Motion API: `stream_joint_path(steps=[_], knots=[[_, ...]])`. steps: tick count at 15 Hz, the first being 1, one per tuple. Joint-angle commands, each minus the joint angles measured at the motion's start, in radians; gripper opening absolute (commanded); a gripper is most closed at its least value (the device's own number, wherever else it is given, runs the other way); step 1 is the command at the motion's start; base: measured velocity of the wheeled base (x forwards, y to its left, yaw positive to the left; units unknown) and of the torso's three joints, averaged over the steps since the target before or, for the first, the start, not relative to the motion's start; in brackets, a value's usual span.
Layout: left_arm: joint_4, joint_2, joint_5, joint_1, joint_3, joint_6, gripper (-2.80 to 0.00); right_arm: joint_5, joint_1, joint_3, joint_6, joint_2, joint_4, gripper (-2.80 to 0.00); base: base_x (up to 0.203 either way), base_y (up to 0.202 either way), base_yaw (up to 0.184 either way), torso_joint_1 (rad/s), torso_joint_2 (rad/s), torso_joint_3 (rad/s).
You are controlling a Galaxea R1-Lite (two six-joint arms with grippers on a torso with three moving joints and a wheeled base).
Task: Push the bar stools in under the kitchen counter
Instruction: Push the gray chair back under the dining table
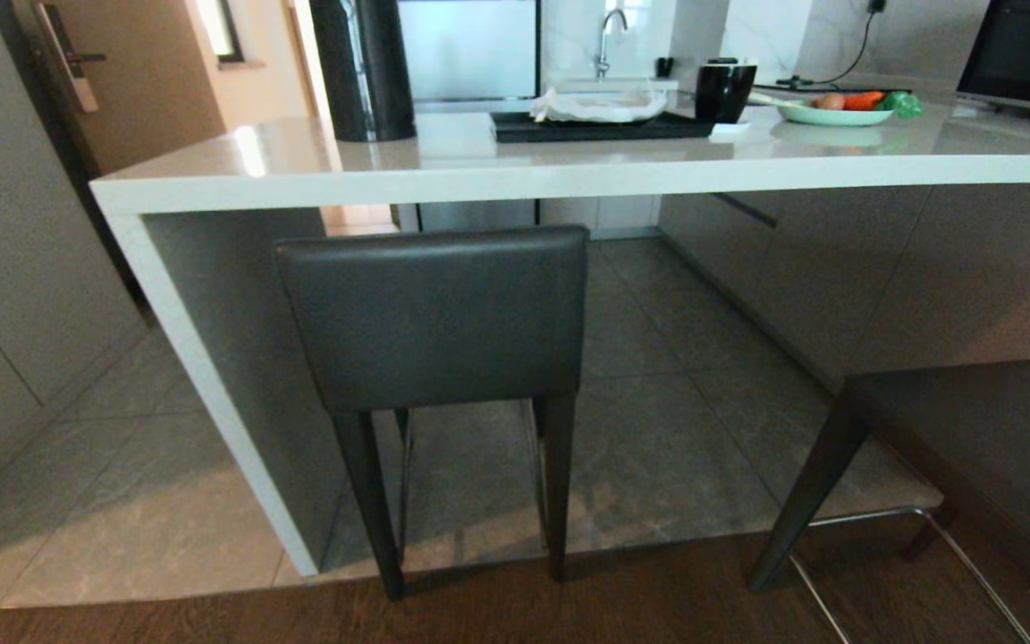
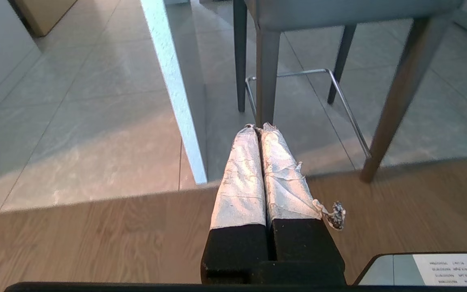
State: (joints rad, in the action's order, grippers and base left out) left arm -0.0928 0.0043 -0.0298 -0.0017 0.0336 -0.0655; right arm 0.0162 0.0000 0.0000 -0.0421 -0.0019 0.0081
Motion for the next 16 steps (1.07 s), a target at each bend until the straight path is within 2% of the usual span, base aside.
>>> stream_joint_path(steps=[1,9,16], knots=[[-0.001,0.003,0.001,0.000,0.000,0.000,-2.80,0.001,0.000,0.000,-0.001,0.002,0.001,-2.80,-0.198,0.000,-0.001,0.002,0.00,0.005],[0.001,0.003,-0.001,0.000,-0.001,-0.002,-2.80,0.001,0.000,0.000,0.000,0.002,0.001,-2.80,-0.189,0.000,-0.002,0.001,0.00,0.001],[0.001,0.003,-0.001,0.000,0.000,-0.002,-2.80,0.001,0.000,0.000,-0.001,0.002,0.000,-2.80,0.000,0.000,0.000,0.000,0.00,0.000]])
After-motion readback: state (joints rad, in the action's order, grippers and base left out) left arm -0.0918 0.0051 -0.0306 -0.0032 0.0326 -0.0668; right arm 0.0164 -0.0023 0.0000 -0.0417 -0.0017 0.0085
